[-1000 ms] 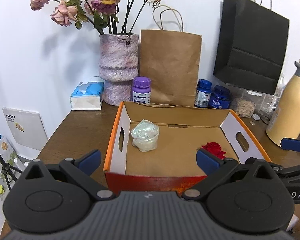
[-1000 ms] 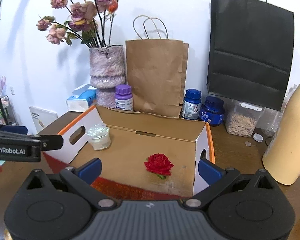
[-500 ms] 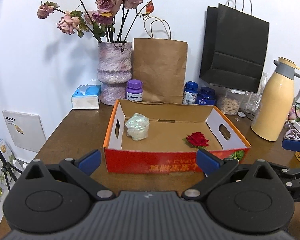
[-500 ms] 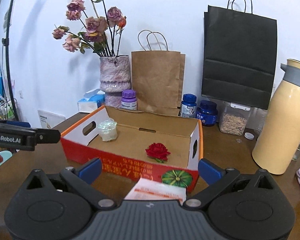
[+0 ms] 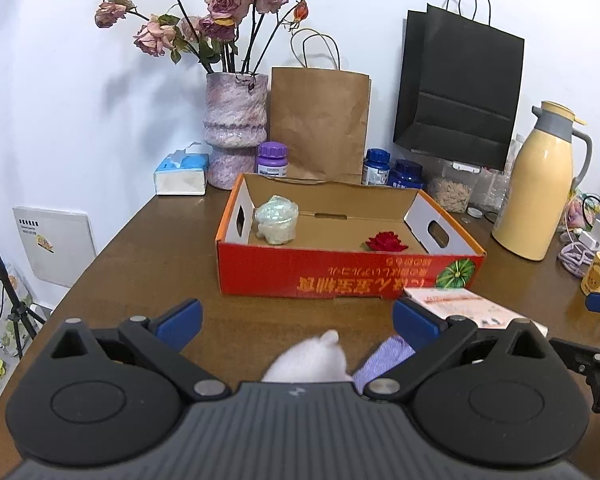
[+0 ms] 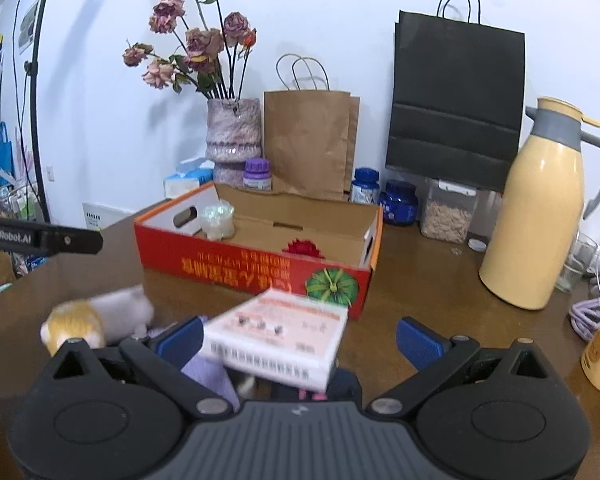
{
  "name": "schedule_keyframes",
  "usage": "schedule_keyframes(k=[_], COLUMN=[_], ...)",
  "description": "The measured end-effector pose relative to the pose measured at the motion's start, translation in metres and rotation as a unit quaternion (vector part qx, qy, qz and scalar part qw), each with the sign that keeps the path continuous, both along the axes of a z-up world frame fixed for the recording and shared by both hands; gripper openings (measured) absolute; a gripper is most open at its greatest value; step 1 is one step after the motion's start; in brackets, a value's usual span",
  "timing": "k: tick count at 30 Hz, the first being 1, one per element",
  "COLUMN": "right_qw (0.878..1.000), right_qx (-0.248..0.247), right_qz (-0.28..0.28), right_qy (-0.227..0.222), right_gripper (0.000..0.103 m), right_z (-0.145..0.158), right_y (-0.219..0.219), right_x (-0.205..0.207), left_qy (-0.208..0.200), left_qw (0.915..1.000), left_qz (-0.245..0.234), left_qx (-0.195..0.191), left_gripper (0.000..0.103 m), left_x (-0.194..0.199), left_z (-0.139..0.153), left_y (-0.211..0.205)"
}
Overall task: Flip cup upright
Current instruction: 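Grasp the dark blue pouch with the right tool while the left tool approaches the plush toy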
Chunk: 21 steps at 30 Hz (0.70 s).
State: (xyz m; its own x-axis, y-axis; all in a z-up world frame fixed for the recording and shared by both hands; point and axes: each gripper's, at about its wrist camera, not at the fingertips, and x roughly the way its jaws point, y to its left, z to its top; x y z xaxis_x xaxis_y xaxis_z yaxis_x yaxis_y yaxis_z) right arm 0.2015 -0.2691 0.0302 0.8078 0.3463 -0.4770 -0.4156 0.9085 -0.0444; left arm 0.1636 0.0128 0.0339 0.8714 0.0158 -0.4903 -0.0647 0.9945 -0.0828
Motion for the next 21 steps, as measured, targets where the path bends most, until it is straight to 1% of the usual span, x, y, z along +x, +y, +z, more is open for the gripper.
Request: schedule_keyframes(k=[8,13,18,21], right_qw=[1.000,1.000,0.999,0.999], right_qx=[-0.013,-0.018,-0.043,-0.041], right_qz=[0.000,0.003,0.005,0.007], right_qy=[0.015,0.024,0.015,0.023], right_gripper=[0.103,0.103,0.103,0.103], right_z=[-0.023,-0.039,-0.052,-0.057], right_y=[-0.016,-0.020,-0.020,-0.023], right_x=[-0.021,-0.026,-0.029,-0.027], left_qy=[0.002,0.004,0.010,0.010], left_qw=[1.0000,1.0000,0.9999,0.9998], left_qz=[0.004,0.008,0.011,0.014], left_qx=[-0.001,0.001,-0.001,0.005], left_gripper=[0.103,0.103,0.103,0.103], left_x=[-0.019,-0.028,-0.036,-0.040], left_z=[-0.010,-0.017,-0.024,-0.027], left_y=[-0.002,-0.004,-0.003,-0.004])
